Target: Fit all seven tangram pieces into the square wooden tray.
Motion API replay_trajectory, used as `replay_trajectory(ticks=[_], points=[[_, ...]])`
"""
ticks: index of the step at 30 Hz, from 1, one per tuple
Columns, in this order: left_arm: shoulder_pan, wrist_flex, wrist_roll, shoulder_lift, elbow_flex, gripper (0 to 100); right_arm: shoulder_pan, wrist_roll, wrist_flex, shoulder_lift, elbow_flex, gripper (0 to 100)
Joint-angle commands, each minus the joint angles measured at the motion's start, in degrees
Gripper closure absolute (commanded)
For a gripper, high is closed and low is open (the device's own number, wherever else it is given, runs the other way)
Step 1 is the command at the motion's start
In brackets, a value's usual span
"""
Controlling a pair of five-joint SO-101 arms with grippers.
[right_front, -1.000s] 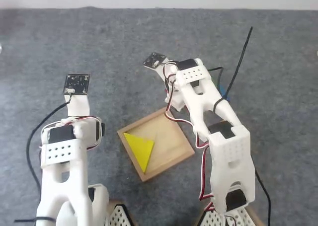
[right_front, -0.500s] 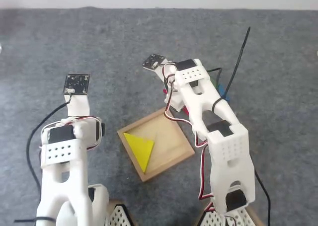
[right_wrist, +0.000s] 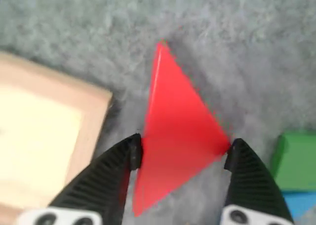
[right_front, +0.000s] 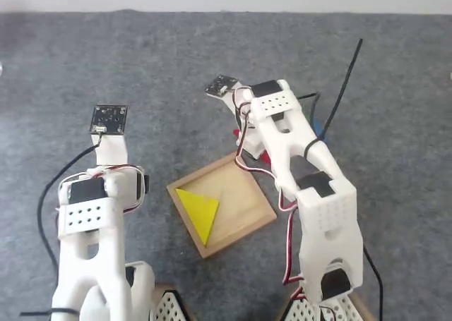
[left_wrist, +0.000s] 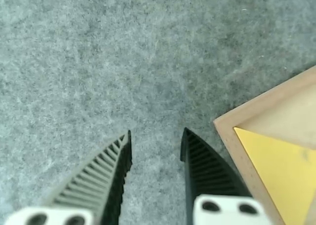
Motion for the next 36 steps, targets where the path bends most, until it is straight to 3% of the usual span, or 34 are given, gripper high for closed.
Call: replay_trajectory(ticks=[1,7,9,17,36], points=[[0.44,-0.97,0.53,-1.76,-0.31,83,-0.92,-4.13,4.7,-9.01,-1.23,76.1],[0.44,-0.88,0.53,-1.76,-0.31,83,-5.76,-15.65,12.62,-13.49,-1.23,80.5],[0.44,-0.79,0.62,-1.76,-0.31,83,-6.99,-16.35,12.97,-14.02,-1.23,81.8],[0.44,-0.88,0.62,-1.76,-0.31,83,-2.77,-2.55,6.73,-8.75,-1.14,62.5],[0.26,-0.97,0.44,-1.85,-0.31,83,-0.75,1.14,-1.36,3.91,-1.14,62.6]])
